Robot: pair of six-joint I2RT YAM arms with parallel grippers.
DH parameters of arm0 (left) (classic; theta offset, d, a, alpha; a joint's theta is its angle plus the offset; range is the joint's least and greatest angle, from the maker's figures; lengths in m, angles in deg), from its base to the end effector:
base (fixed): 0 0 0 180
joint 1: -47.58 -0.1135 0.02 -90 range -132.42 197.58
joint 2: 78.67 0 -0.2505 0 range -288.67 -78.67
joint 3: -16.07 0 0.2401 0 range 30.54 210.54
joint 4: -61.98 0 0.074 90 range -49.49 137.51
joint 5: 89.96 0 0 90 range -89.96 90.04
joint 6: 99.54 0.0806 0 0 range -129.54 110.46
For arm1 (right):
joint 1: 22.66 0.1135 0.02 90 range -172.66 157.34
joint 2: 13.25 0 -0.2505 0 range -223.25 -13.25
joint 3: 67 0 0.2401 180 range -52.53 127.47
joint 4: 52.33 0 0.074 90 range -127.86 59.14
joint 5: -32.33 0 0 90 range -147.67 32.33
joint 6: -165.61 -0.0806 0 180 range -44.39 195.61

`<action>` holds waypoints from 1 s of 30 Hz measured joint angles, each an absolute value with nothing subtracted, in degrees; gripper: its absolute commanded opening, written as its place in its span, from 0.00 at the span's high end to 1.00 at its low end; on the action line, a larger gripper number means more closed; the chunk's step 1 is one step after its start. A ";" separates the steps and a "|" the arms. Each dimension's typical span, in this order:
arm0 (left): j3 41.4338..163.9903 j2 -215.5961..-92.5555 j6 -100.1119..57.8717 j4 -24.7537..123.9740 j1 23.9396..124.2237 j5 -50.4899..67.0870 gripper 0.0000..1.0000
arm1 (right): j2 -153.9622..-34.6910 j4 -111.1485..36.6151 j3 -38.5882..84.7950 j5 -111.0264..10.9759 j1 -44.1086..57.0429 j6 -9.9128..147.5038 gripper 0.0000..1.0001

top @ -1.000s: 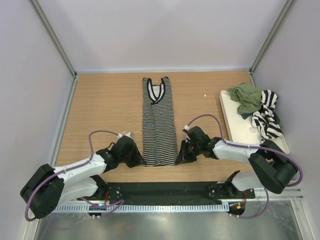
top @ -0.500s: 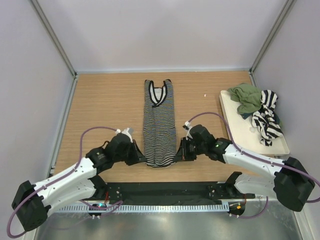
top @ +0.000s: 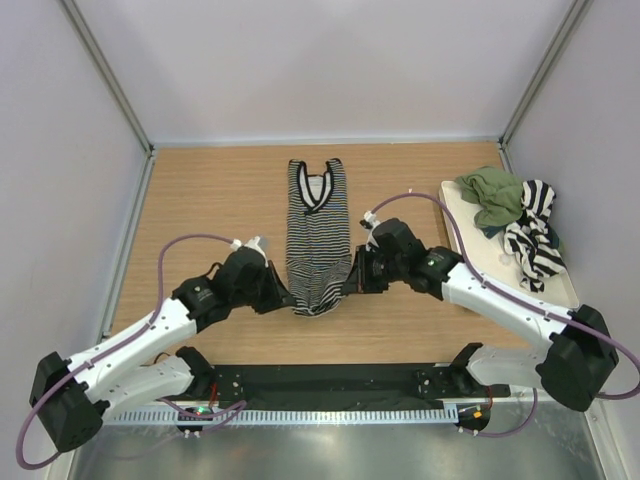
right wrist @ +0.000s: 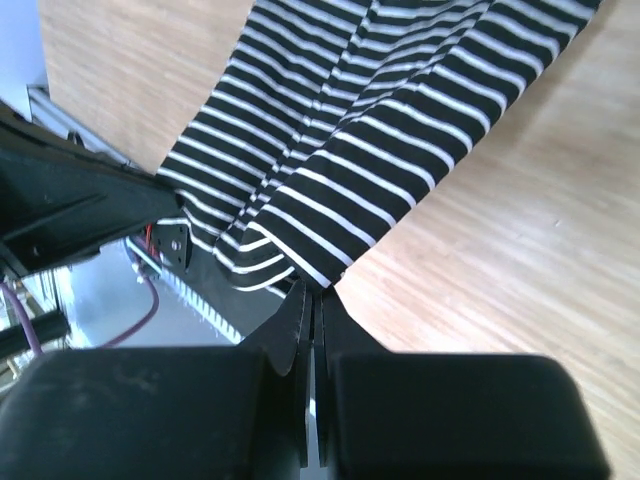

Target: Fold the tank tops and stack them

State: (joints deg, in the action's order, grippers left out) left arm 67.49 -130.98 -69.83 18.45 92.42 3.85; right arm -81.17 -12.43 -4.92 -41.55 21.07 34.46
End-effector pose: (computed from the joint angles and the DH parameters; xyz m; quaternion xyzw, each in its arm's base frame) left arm 0.1502 -0.1570 0.1999 -0.1111 0.9148 -0.3260 0.2110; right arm 0.1799 0.2031 0.2127 -0.0735 0.9158 0.3475 0.1876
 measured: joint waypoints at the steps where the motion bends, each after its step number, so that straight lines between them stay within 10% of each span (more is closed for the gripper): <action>1: 68.24 -131.77 -69.37 18.43 91.98 3.72 0.99 | -81.93 -12.28 -4.04 -41.57 20.30 35.01 0.99; 30: 88.30 -156.78 -62.88 24.04 70.13 11.37 0.99 | -109.95 -9.98 24.53 -33.46 3.27 43.12 0.99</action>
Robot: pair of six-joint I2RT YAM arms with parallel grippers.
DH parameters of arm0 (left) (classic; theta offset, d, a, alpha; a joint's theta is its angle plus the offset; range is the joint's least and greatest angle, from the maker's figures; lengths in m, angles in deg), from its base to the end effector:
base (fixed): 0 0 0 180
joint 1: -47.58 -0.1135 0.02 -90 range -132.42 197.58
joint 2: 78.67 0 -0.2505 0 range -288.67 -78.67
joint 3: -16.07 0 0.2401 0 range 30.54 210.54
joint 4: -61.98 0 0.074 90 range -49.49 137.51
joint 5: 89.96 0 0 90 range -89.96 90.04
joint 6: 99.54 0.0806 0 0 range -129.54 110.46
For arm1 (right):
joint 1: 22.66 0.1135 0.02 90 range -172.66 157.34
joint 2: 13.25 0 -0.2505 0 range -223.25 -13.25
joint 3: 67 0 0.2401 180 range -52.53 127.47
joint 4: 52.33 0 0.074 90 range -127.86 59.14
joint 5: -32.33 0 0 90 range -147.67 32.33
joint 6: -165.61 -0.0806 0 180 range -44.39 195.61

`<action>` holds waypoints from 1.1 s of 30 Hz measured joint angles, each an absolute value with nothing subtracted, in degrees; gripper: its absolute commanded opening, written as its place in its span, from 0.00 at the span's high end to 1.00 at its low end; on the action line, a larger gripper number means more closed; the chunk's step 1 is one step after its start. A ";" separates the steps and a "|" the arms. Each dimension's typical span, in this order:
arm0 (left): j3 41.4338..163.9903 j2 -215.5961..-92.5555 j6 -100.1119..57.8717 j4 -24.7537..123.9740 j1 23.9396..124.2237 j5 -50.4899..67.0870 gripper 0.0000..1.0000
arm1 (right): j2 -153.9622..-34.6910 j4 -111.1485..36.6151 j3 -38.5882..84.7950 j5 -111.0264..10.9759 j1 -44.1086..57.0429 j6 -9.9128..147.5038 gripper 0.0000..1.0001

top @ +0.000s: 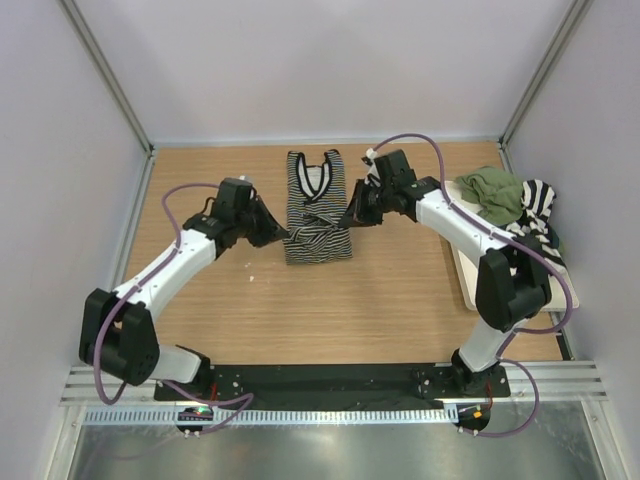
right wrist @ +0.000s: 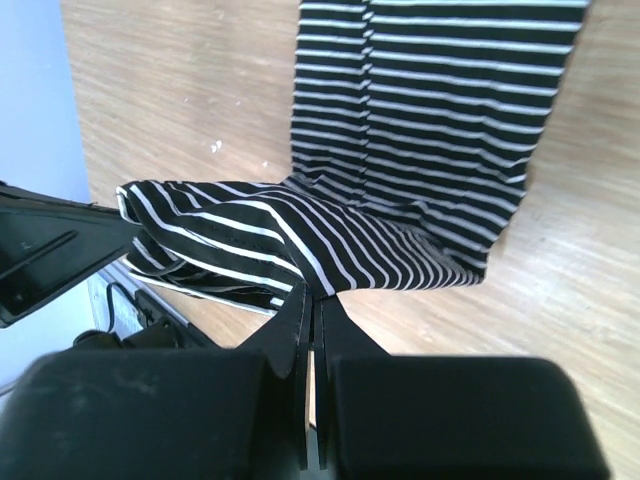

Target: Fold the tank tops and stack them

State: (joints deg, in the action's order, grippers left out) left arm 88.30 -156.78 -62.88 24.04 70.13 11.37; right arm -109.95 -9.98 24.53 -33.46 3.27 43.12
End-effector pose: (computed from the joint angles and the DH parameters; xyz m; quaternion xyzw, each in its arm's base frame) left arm 0.2873 -0.1364 0.2281 -0.2057 0.8928 -0.3116 0.2519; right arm 0.3345 0.1994 0.2319 -0.0237 0.9142 0.3435 0.2138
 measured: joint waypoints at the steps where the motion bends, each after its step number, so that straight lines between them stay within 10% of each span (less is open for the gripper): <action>1: 89.15 -158.00 -62.86 24.28 69.84 11.74 1.00 | -110.78 -9.85 25.09 -33.37 2.81 43.29 0.99; 33: 113.24 -187.07 -59.78 26.21 64.31 17.75 1.00 | -132.79 -6.90 46.86 -29.77 -3.70 45.20 0.99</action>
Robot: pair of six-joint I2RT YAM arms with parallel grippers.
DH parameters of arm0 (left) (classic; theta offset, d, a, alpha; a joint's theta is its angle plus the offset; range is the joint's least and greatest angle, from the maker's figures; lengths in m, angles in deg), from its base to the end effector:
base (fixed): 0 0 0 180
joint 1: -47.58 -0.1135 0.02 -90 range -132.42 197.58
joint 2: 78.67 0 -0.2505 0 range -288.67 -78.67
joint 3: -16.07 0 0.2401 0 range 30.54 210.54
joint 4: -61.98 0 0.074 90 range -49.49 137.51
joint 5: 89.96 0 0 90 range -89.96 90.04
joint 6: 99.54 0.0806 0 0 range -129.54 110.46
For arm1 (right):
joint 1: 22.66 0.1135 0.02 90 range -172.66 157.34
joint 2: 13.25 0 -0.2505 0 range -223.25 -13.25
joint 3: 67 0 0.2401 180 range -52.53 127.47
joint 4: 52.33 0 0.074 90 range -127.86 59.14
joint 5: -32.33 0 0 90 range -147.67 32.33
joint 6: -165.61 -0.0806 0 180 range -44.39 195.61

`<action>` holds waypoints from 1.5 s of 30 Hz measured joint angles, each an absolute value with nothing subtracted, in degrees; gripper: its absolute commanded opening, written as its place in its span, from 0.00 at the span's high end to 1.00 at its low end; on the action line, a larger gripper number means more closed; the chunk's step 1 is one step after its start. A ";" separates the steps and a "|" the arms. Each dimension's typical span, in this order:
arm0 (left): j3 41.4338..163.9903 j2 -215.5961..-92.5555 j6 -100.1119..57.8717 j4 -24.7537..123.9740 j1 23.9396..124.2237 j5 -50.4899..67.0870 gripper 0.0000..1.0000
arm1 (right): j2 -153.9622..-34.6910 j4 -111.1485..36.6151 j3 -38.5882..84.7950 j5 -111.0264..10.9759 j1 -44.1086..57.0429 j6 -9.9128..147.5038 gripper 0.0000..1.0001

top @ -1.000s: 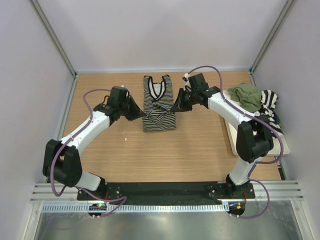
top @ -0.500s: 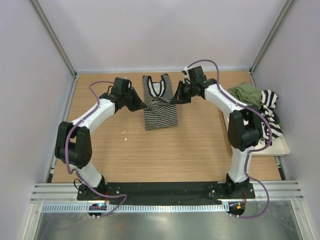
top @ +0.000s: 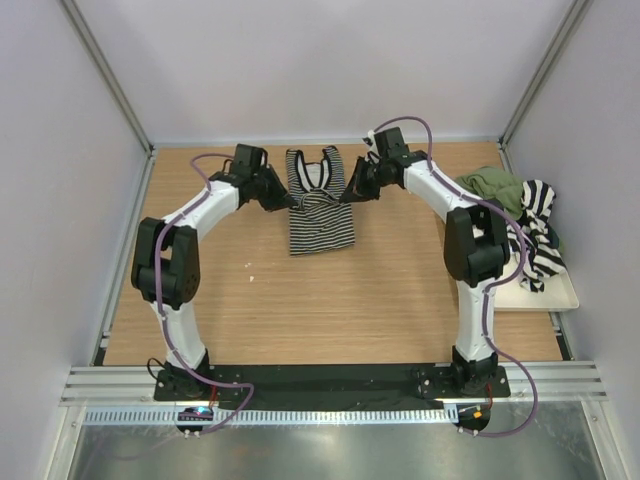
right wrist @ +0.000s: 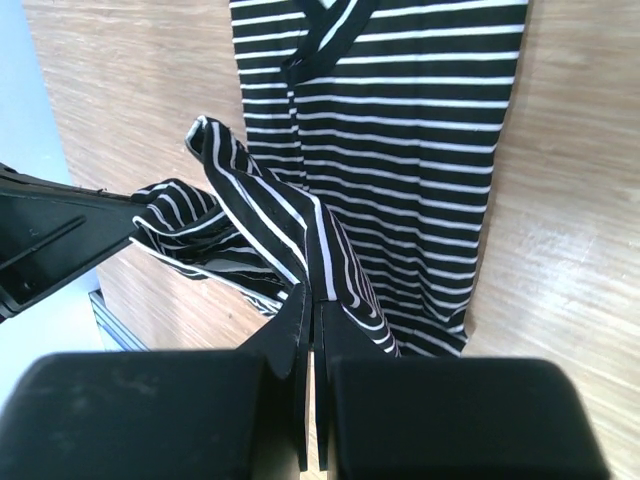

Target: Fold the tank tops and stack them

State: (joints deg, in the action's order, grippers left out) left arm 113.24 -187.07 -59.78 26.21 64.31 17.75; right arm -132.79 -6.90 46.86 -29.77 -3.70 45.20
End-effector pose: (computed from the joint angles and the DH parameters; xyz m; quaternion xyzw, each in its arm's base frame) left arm 0.4118 -0.1494 0.1942 -0.2110 0.8966 -0.3192 0.2230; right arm 0.4357 0.1895 0.1946 0.0114 0.9186 0.3415 0.1986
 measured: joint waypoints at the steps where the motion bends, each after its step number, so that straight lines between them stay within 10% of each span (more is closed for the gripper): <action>1: 113.81 -187.90 -59.78 26.18 64.27 17.93 1.00 | -133.54 -6.62 47.52 -29.66 -3.85 45.20 0.99; 8: 117.65 -192.58 -59.80 26.05 63.66 18.39 0.99 | -139.35 -5.63 53.99 -28.91 -4.88 45.15 0.95; 15: 122.81 -199.02 -59.87 26.56 62.02 19.59 0.44 | -145.53 -6.62 60.57 -29.59 -6.37 43.43 0.15; 20: 121.54 -199.59 -60.04 28.11 60.64 20.11 0.33 | -143.72 -9.02 57.31 -31.95 -6.98 43.91 0.15; 45: 100.91 -186.19 -56.57 37.57 65.17 22.23 0.42 | -128.18 -24.23 25.25 -20.21 -7.13 51.78 0.28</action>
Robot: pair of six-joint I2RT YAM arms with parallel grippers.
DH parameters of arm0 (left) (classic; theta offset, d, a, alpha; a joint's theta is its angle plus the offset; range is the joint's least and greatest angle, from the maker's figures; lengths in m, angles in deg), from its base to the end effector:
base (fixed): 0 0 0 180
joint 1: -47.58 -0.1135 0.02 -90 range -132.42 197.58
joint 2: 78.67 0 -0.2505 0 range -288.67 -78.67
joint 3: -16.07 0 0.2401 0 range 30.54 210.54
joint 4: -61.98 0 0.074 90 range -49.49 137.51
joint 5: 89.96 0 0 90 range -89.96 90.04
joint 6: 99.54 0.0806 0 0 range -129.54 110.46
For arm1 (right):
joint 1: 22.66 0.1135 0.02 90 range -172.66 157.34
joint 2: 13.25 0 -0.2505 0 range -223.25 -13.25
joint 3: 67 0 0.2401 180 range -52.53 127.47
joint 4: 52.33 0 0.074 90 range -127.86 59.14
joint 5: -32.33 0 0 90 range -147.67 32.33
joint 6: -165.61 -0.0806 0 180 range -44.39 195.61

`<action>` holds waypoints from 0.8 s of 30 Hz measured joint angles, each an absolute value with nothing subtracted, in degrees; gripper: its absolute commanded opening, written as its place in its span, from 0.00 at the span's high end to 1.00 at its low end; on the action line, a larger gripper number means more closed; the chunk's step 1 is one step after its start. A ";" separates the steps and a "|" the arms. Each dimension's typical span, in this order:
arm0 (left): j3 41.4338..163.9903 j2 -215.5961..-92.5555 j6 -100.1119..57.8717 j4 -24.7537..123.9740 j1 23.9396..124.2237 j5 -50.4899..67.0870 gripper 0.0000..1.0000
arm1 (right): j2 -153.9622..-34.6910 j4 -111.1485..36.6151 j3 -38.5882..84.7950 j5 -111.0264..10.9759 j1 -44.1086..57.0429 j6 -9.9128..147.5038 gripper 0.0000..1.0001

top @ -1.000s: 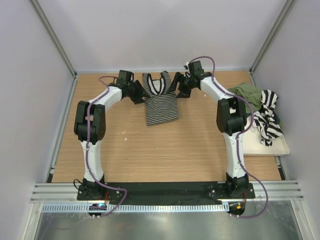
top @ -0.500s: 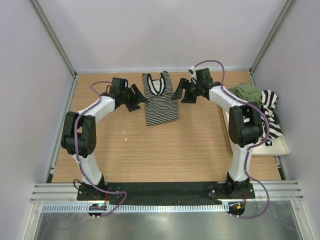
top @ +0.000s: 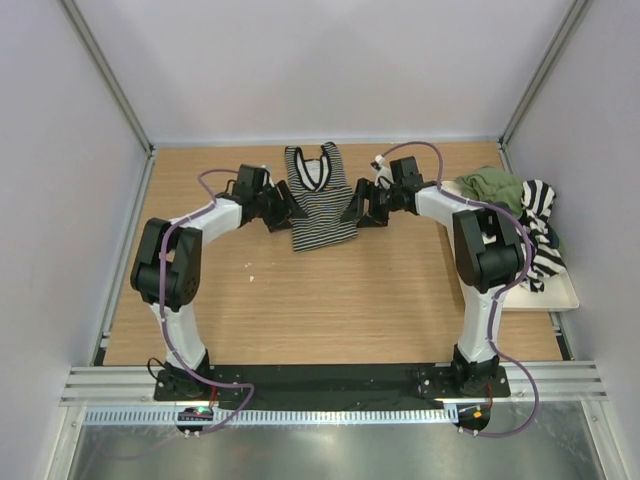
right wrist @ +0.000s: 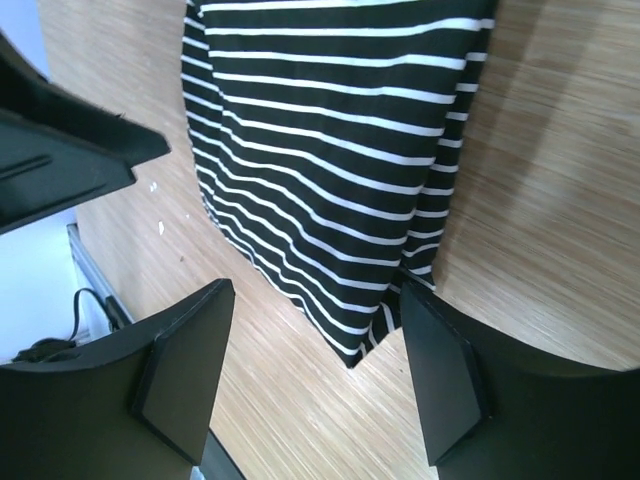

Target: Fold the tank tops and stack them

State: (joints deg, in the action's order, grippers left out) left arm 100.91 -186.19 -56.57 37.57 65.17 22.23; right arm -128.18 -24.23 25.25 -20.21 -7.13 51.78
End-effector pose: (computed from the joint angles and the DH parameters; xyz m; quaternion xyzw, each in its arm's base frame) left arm 0.3894 -0.1554 0.1509 -0.1640 0.9012 -0.3432 0.2076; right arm 0.4054 0.1635 0.1412 -0.0429 0.8976 0.3919 0.1974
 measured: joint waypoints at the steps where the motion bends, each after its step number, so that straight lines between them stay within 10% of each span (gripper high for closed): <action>1: 101.50 -186.79 -56.50 37.64 65.17 22.36 0.43 | -128.42 -24.52 25.25 -19.56 -7.13 51.75 0.29; 13: 103.40 -188.47 -55.06 37.42 65.19 22.41 0.43 | -128.62 -30.20 16.53 -15.54 -6.89 49.87 0.42; 24: 102.29 -188.36 -54.07 37.51 65.19 22.36 0.45 | -127.85 -33.81 12.90 -14.01 -6.74 46.94 0.93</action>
